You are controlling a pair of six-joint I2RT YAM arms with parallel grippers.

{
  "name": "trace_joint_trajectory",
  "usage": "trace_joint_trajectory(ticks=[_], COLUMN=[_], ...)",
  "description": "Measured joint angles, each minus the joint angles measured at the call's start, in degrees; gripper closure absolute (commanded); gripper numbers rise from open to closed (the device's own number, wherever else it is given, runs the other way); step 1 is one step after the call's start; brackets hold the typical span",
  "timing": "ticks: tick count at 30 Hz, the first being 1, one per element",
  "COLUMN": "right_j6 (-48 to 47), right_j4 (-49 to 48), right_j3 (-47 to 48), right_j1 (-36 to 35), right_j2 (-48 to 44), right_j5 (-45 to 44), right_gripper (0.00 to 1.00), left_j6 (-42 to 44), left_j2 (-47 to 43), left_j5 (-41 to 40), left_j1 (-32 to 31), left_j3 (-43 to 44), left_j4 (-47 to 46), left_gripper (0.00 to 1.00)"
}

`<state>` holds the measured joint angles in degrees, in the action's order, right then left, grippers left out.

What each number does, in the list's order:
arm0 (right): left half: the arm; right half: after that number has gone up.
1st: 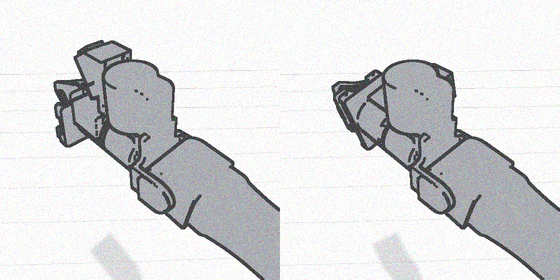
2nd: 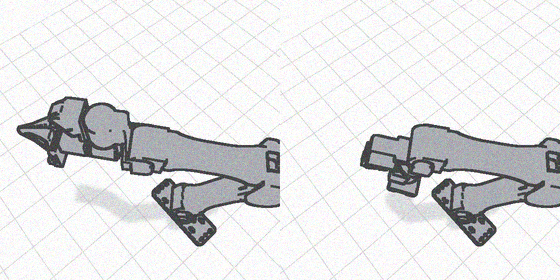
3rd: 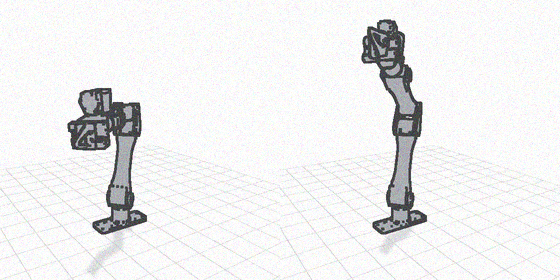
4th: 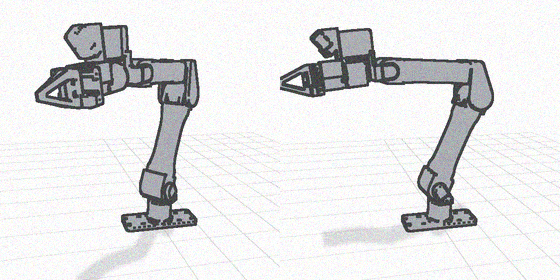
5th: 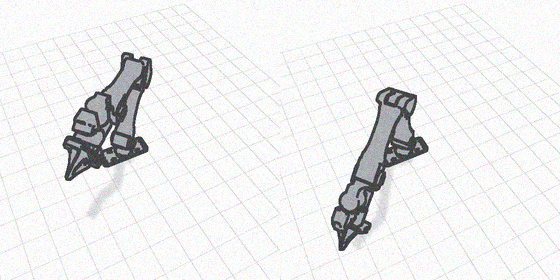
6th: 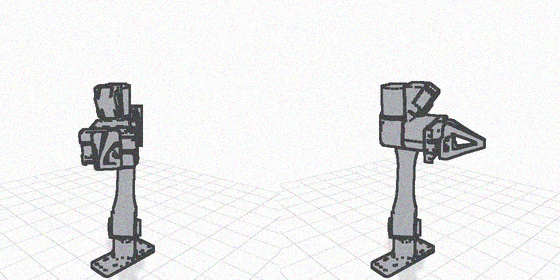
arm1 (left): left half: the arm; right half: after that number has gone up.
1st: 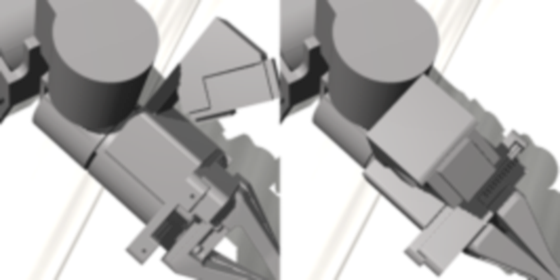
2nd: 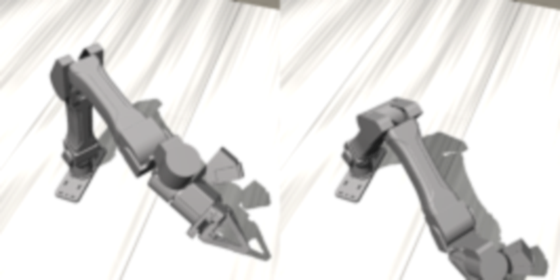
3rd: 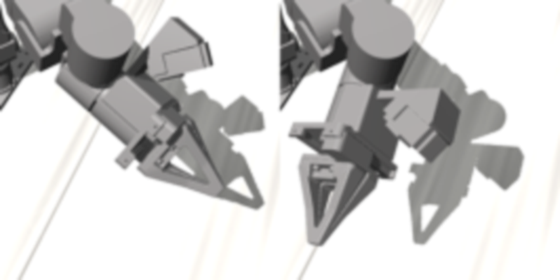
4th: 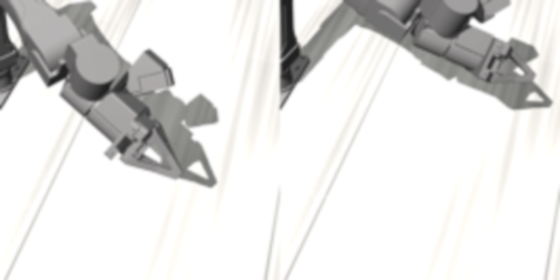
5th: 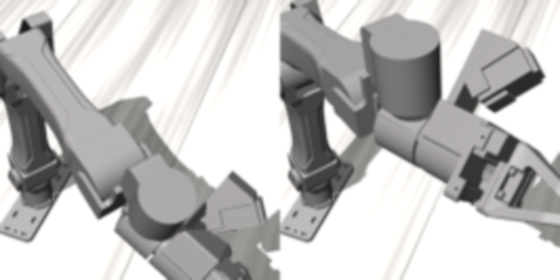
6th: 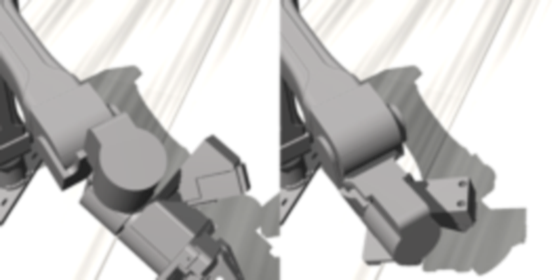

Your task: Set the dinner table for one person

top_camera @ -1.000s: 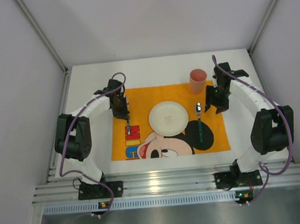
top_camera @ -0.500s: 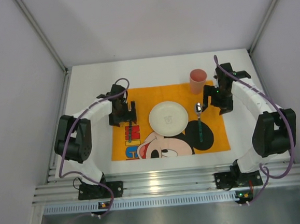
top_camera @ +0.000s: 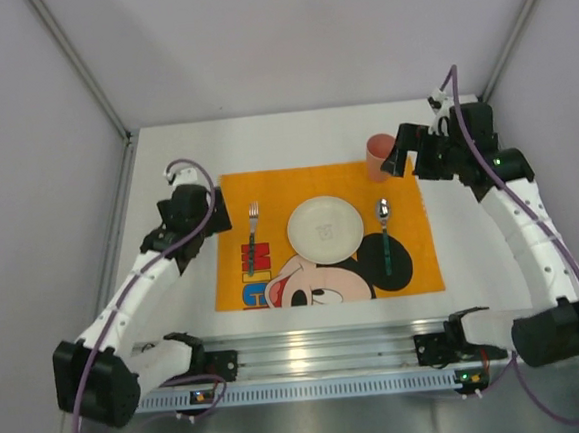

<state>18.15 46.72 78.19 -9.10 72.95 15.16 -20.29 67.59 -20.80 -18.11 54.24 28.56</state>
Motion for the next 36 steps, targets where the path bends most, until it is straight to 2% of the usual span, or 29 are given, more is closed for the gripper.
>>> trace_joint_trajectory(ticks=[4,8,11,13,16,21,28,34,36], right_j6=[1.49,5.53,8.11,8.96,9.11,8.59,6.10,5.86,5.73], right_j4=[-10.69,-20.65,-23.15,-23.76,-23.41,-20.76,-17.42,-16.26,-15.98], right_j3=[-9.68,-22.67,-26.84,-26.84,-26.36,-24.22,-22.86,-22.86,-22.86], right_j1=[-1.70,-1.90,-1.92,-1.92,-1.92,-1.99,-2.03,-3.50,-4.79], right_j2=[-12.44,-25.33,-28.92,-28.28,-25.88,-23.39,-24.79,-25.62,-25.18], right_j5=[-3.19,-6.56,-9.03,-9.90,-11.06,-12.50,-13.22,-13.57,-13.60], right_gripper=[0.00,0.00,0.00,0.00,0.00,0.00,0.00,0.00,0.00], left_j6=[2.89,8.55,12.35,13.62,14.53,14.80,16.04,18.08,17.86], left_j2=[-15.67,-37.22,-49.22,-50.95,-46.18,-29.38,-10.69,6.21,10.36], left_j5=[-1.49,-1.05,-1.31,-1.77,-1.51,-1.05,2.43,10.05,12.96], left_j1=[0.00,0.00,0.00,0.00,0.00,0.02,2.56,8.07,11.15], left_j3=[-17.94,-34.58,-43.34,-46.42,-47.91,-48.48,-48.72,-42.45,-39.58], left_j4=[-8.61,-16.85,-24.98,-29.18,-34.80,-46.60,-60.04,-69.81,-71.76], left_gripper=[0.02,0.01,0.01,0.01,0.03,0.01,0.01,0.05,0.11])
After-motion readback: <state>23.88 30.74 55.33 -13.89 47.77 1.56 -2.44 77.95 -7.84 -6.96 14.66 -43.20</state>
